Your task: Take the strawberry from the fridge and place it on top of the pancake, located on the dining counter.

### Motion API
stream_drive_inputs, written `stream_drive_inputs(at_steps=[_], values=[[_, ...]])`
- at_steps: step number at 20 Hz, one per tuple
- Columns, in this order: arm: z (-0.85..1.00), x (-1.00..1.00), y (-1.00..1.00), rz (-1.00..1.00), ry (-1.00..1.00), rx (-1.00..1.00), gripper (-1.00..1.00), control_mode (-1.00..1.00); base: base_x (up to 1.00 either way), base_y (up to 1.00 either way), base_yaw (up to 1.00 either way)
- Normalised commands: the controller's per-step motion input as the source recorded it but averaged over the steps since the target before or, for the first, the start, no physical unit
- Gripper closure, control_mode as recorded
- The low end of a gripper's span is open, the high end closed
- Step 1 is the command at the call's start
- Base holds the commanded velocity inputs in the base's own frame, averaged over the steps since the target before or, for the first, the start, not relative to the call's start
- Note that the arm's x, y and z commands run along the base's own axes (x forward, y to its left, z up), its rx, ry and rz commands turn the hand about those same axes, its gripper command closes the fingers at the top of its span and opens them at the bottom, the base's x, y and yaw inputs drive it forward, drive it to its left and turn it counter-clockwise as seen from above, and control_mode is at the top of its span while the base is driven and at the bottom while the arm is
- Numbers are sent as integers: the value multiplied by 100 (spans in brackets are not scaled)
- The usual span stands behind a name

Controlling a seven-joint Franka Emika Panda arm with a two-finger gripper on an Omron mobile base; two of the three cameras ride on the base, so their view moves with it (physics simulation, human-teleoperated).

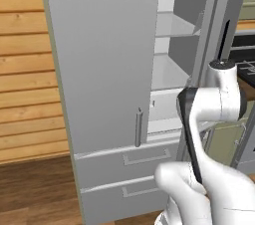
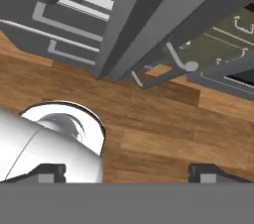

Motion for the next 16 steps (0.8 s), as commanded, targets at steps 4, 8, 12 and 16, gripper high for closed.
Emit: stream_drive_inputs(at_steps=[4,8,12,16], values=[[49,2,92,-3,1,-26,-100,-100,0,0,0],[31,38,66,0,0,-20,-100,-100,0,0,0],[12,76,40,0,0,-11,-100,-100,0,0,0],[0,99,8,0,0,-1,-100,-100,0,0,0]])
